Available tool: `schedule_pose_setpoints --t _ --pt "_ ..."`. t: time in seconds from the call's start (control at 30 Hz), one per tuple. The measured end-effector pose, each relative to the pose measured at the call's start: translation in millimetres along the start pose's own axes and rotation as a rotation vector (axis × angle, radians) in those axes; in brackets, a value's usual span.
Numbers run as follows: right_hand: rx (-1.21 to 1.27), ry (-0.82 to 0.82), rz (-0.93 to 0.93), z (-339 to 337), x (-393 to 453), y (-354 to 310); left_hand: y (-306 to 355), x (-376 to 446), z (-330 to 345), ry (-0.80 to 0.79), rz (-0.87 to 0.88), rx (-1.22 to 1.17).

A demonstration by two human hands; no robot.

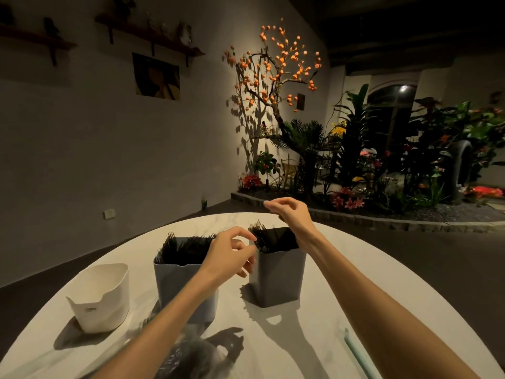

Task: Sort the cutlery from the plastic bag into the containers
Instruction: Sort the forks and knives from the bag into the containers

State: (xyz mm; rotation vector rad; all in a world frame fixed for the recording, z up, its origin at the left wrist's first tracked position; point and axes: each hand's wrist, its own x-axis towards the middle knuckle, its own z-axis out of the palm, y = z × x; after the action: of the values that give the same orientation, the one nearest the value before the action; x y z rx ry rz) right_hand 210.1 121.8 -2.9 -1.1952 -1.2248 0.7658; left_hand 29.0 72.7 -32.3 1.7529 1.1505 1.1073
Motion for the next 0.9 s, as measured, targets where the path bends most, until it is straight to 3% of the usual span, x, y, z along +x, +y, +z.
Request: schedule_pose_setpoints --t 0.1,0.17,0.3,0.4,0.47,0.53,0.7,0.77,0.83,0.9 --pt "-0.004 0.0 -0.057 -21 -30 -35 17 -25 -21 -0.12 -0.001 0.07" --pt "-0.052 -0.105 -0.071 -32 -72 -55 25 -53 -33 -0.198 -0.023 0.141" --pt "-0.307 -0.515 0.052 -40 -179 -58 13 -128 -34 -0.421 -0.132 0.439" --pt "-0.488 -0.855 0.163 -32 -246 -32 -5 -189 -19 -0.526 -0.12 0.804" --pt "-0.611 -0.958 0.169 -21 -274 -11 -19 -212 -14 -0.468 -0.07 0.949" --pt "-0.726 -0.965 0.092 -9 -289 6 -29 -218 -23 -0.39 -0.083 0.858" --pt "-0.761 -0.899 -0.032 -2 -292 6 4 -224 -67 -0.145 0.021 0.056" --pt "-0.843 -0.885 -0.108 -2 -288 -8 28 -232 -90 -0.126 0.02 -0.104" --pt "-0.954 -0.887 -0.167 0 -282 -21 37 -240 -114 -0.105 0.036 0.066" --pt "-1.001 -0.905 -0.181 3 -277 -27 35 -248 -128 -0.083 0.081 0.609"
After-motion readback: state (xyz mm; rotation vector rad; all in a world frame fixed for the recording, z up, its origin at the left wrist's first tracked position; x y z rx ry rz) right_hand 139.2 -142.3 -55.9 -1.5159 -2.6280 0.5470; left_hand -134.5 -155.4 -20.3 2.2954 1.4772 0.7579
